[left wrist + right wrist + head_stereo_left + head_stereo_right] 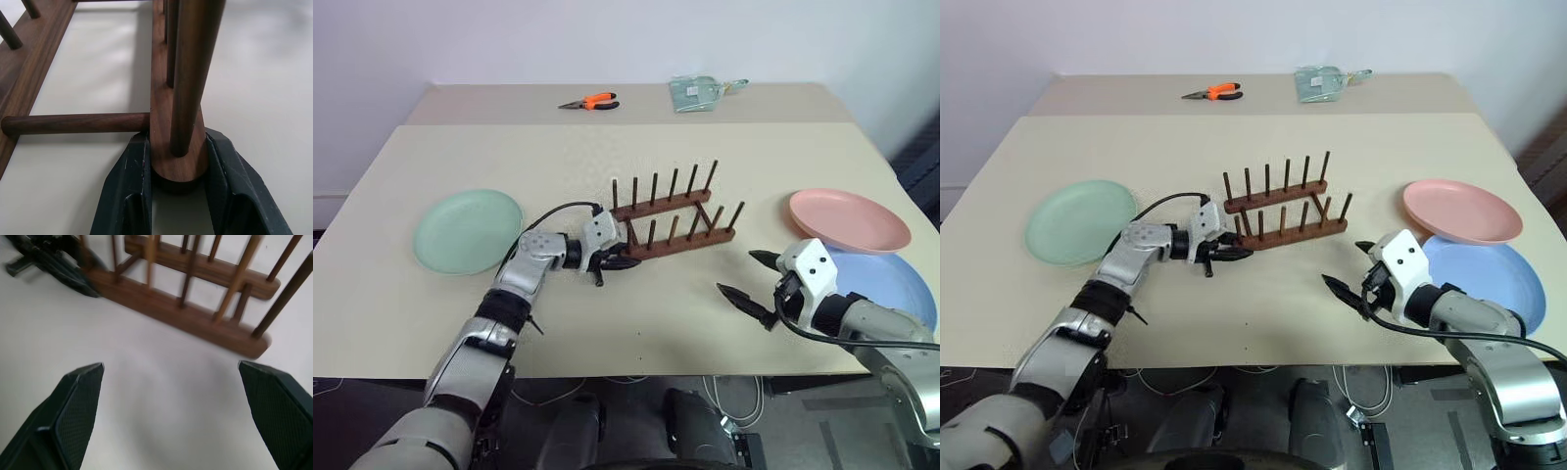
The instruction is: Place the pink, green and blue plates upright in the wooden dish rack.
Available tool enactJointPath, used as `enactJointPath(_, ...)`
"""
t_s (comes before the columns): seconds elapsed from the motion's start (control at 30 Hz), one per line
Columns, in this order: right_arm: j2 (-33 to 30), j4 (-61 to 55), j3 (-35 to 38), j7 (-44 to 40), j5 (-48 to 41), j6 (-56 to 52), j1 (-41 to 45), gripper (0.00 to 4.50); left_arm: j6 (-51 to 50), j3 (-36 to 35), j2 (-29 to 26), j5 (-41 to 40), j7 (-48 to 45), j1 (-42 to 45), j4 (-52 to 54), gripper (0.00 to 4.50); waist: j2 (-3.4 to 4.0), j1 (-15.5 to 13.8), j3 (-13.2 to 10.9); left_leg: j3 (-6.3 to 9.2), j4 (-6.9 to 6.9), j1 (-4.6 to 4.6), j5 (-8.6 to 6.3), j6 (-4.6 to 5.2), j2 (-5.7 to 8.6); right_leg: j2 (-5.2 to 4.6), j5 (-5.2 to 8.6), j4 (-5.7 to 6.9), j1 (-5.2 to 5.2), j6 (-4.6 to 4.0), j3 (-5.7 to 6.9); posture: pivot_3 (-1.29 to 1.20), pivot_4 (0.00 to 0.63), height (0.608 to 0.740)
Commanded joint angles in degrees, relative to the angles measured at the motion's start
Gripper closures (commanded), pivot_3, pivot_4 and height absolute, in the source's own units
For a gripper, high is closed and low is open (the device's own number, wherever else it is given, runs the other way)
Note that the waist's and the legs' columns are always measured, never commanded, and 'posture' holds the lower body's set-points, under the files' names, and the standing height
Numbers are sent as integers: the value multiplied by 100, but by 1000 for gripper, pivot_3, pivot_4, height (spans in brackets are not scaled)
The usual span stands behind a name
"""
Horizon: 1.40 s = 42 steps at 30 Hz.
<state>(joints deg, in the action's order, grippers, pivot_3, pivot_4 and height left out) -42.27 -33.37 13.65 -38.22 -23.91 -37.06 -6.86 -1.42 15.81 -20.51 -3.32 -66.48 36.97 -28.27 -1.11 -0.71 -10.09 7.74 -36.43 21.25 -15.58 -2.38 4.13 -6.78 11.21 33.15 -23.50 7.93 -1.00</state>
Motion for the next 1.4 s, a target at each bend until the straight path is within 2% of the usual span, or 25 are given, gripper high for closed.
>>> enactJointPath(0.03,-278,-68,561,-323,-142,-13,-398,0,-314,223,-346,-150,-523,-438,1111,3715,0,-10,0,0,1,0,0,0,0,0,0,-1,0,-1,0,0,150,740)
enactJointPath(0.13,-410,-2,794,-537,-73,91,-815,0,-438,256,-443,-157,-518,-625,1403,3715,-1,-24,0,2,-5,1,0,1,-1,0,4,-1,3,-2,1,0,150,740)
enactJointPath(0.3,-469,129,791,-571,196,315,-1065,0,-349,240,-472,187,-99,-586,1017,1227,0,-9,0,-1,-18,2,-1,2,-2,0,24,1,8,-1,0,0,150,740)
enactJointPath(0.37,-465,87,740,-620,216,374,-1106,558,-595,99,-566,205,160,-660,1035,200,2,-5,1,0,-18,0,-1,2,-3,0,24,3,8,-1,1,0,150,740)
enactJointPath(0.4,-455,-11,705,-665,164,358,-1132,836,-781,-4,-693,122,187,-813,1220,0,4,1,2,0,-17,-1,-1,2,-3,0,24,4,8,0,1,0,150,740)
enactJointPath(0.43,-441,-99,665,-683,126,331,-1139,1317,-976,-80,-822,9,139,-983,1459,0,6,15,4,-1,-17,-1,-1,2,-3,0,24,5,7,0,1,0,150,740)
enactJointPath(0.47,-414,-163,583,-656,109,290,-1094,1883,-1264,-162,-973,-158,73,-1211,1827,111,5,50,6,-1,-16,-2,-2,2,-6,1,24,5,6,1,0,0,150,740)
enactJointPath(0.53,-371,-254,458,-598,100,229,-1039,2895,-1809,-292,-1199,-476,10,-1589,2541,822,5,126,7,-5,-5,-11,-5,5,-12,4,24,10,4,1,-1,0,150,740)
enactJointPath(0.63,-329,-306,60,-485,165,119,-892,4450,-2454,-355,-1483,-845,58,-2187,3664,2283,13,144,11,-6,11,-20,-5,5,-14,3,25,10,4,1,-3,0,150,740)
enactJointPath(0.7,-311,-234,-144,-370,304,138,-780,4500,-2640,-324,-1479,-838,306,-2367,4049,3401,14,116,12,-5,10,-18,-5,5,-14,0,27,6,5,0,-4,0,150,740)
enactJointPath(0.73,-292,-56,-362,-241,500,158,-623,4500,-2789,-212,-1284,-798,580,-2402,4257,3879,15,94,12,-5,5,-14,-4,5,-13,-2,28,4,6,-1,-5,0,150,740)
enactJointPath(0.8,-231,305,-802,-30,882,294,-321,4500,-2838,77,-924,-457,1168,-2380,4389,3879,15,7,12,-3,-8,-5,-4,5,-10,-4,29,1,7,-2,-3,0,150,740)
enactJointPath(0.9,9,791,-1240,291,1290,488,68,4500,-2949,331,-490,141,2039,-2169,4048,3879,14,-89,12,7,-40,15,-6,8,0,-4,28,-1,9,-1,-1,0,150,740)
enactJointPath(1.0,317,1391,-1636,760,1839,680,598,4500,-3177,216,131,304,2881,-1865,3509,3879,10,-133,16,3,-55,9,-7,10,2,-3,25,6,17,-1,-1,0,150,740)
enactJointPath(1.1,600,1933,-1816,1084,2173,836,1117,4500,-3216,17,501,359,3453,-1585,3047,3879,7,-115,28,4,-61,-2,-8,9,0,3,24,8,29,-3,-1,0,150,740)
enactJointPath(1.33,765,2705,-1840,1240,2481,1211,1779,4500,-2949,-28,442,383,3710,-1390,2651,3879,12,0,34,6,-55,-5,-7,9,2,6,16,19,23,8,-1,0,150,740)
enactJointPath(1.4,643,2543,-1660,992,2271,1144,1732,3956,-2881,-57,382,399,3744,-1369,2603,3926,12,-1,34,6,-54,-4,-7,9,3,6,12,19,22,13,-2,0,150,740)
